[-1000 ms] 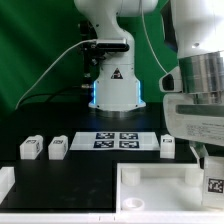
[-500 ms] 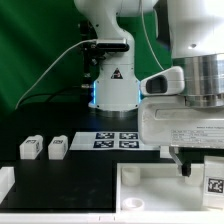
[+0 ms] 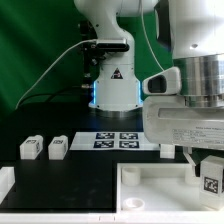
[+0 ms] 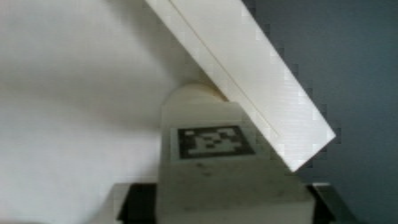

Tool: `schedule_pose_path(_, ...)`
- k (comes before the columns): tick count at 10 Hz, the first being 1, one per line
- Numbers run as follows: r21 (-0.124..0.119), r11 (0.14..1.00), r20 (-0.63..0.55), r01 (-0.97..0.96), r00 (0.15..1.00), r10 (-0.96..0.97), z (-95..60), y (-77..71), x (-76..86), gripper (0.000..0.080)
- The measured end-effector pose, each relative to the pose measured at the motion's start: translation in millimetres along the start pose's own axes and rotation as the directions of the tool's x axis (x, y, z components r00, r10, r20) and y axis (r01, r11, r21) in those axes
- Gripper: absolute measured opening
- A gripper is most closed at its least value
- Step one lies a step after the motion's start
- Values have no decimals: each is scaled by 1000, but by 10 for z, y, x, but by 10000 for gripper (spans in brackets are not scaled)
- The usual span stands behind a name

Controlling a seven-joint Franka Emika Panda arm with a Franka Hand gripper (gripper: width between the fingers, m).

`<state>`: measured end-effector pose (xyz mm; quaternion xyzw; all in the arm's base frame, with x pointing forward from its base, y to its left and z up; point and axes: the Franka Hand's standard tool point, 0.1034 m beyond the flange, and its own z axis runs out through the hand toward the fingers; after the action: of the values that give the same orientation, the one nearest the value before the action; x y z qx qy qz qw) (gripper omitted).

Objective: Assemble one leg

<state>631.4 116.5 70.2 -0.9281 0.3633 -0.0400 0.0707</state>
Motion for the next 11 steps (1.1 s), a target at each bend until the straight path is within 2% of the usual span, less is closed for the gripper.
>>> schedule_pose_path(1,11,986,11,-168,986,168,-4,15,24,295)
schedule_pose_path(2,10,933,15,-360,933,359,-2,22,22,295)
schedule_pose_path(3,7,847,10,-531,847,531,12,22,-7,295)
schedule_pose_path(4,25,689,19,-725,689,724,20,18,-23,295)
schedule_pose_path(5,42,603,31,-797,604,796,19,28,-29,295)
schedule_pose_path(8,42,712,23,-701,713,700,14,28,-28,295)
schedule_pose_path(9,41,855,8,-516,856,517,8,40,-8,450)
schedule_pose_path(10,30,940,0,-339,941,340,-7,30,3,450)
schedule_pose_path(11,2,981,-2,-192,981,192,-28,-9,-23,575)
